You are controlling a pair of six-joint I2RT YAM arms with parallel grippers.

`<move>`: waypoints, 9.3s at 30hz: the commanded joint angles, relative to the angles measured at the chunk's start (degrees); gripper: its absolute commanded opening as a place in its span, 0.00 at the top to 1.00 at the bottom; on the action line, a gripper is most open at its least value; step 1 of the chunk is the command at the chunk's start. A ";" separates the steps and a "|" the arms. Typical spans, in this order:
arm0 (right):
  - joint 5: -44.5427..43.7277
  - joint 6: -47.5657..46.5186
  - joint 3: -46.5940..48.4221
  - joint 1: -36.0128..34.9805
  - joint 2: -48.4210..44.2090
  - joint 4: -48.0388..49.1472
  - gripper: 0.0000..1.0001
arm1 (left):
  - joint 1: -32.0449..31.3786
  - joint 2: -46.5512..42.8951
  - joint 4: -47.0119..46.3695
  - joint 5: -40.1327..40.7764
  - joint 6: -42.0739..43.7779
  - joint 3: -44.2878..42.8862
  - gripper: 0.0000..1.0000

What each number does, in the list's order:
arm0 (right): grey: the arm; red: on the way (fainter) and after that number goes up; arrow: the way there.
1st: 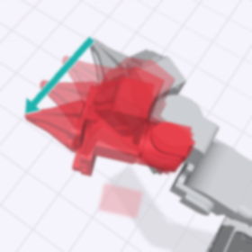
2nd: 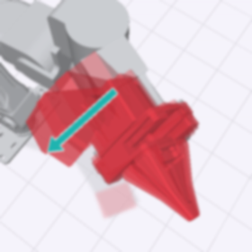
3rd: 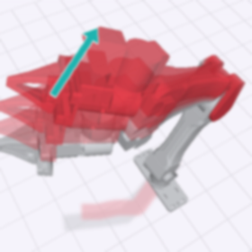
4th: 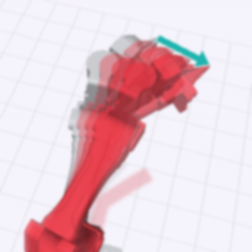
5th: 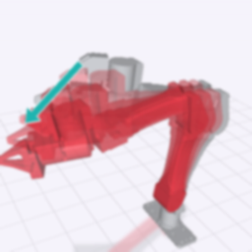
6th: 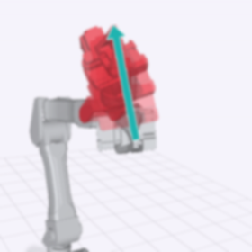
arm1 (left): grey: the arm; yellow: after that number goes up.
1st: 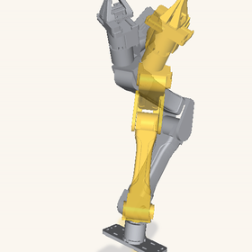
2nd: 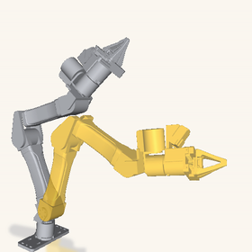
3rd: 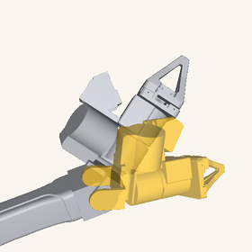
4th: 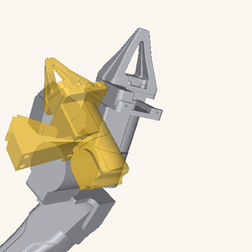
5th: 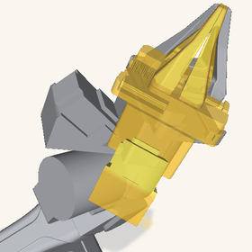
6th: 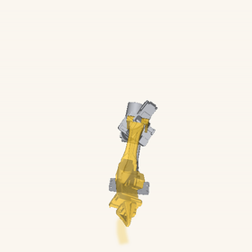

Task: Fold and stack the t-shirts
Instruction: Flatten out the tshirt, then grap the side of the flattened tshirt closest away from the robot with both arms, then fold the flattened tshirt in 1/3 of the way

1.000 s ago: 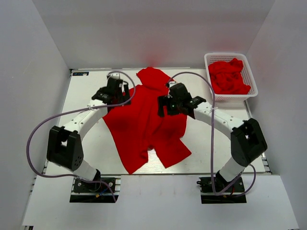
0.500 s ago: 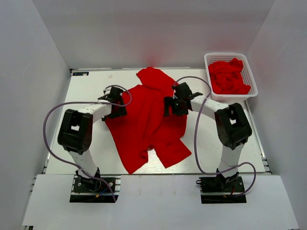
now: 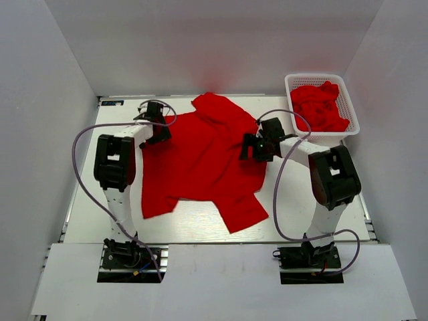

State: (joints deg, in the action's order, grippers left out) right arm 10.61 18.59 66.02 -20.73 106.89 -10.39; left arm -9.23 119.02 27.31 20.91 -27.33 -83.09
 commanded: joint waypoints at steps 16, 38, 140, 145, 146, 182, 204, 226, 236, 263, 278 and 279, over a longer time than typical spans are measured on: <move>-11.67 0.50 -9.17 2.89 -13.37 -4.98 0.10 | 2.82 8.00 6.78 -16.08 15.47 -18.78 0.00; -7.45 -1.01 -19.25 -0.63 -41.76 -16.06 0.10 | 3.96 -48.62 22.53 -1.12 -17.22 30.08 0.00; -35.47 27.02 -19.00 -23.48 -47.57 -6.76 1.00 | 10.64 -50.75 21.65 -14.66 -18.99 37.83 1.00; -36.89 24.66 -15.75 -21.02 -42.04 -1.21 1.00 | 10.64 -47.57 21.03 -14.49 -19.51 35.54 1.00; -36.80 24.22 -14.18 -20.23 -40.64 -1.38 1.00 | 10.64 -46.96 21.03 -13.62 -19.51 34.24 1.00; -27.40 10.59 10.09 -3.53 -13.29 -0.42 1.00 | 15.56 -27.26 18.13 -10.97 -19.16 18.94 1.00; -22.67 10.94 44.93 -0.10 17.02 -15.74 0.57 | 17.32 -15.76 23.13 -9.04 -20.12 4.52 0.06; -13.25 4.70 -2.03 -0.19 -19.96 -3.75 0.10 | 17.41 -30.43 17.43 -16.16 -14.94 21.92 0.14; -11.76 3.82 -3.79 -0.19 -21.29 -4.29 0.10 | 17.41 -28.58 14.44 -15.02 -15.65 23.50 0.42; -14.21 3.12 -2.91 -0.18 -18.56 -6.04 0.10 | 17.41 -24.36 12.25 -18.80 -15.65 19.47 1.00; -17.02 1.89 -0.28 0.08 -14.96 -7.45 0.10 | 17.94 -14.18 14.44 -18.10 -15.65 8.39 1.00; -17.38 1.80 0.16 -0.01 -14.87 -7.62 0.10 | 17.94 -13.56 15.13 -18.09 -15.65 7.16 1.00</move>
State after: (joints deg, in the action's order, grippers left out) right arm -5.15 21.71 63.11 -20.97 91.18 -17.21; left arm 8.47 104.97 41.95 1.98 -42.92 -72.27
